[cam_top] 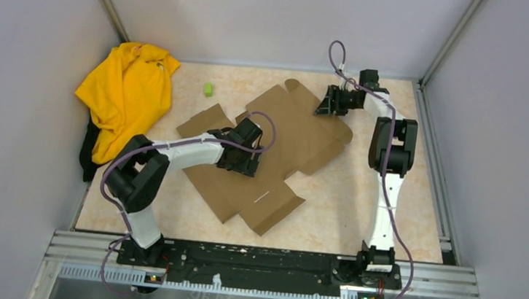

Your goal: Fold the paper box

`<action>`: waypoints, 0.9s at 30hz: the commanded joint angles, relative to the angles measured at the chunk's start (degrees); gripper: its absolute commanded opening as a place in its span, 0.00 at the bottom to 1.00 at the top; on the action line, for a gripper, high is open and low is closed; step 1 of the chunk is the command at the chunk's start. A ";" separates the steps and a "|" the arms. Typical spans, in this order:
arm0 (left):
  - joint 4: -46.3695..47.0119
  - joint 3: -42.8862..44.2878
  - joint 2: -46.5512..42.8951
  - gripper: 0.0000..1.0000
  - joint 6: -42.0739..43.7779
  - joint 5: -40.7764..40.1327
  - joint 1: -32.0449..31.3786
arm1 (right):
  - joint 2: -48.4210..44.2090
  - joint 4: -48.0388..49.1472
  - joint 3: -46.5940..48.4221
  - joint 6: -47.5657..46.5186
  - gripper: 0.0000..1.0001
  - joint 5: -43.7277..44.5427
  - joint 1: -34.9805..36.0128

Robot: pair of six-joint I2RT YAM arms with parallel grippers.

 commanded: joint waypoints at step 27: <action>0.31 3.94 -11.91 0.98 3.23 13.71 9.58 | -34.32 -12.91 -4.74 -7.09 0.00 40.62 12.12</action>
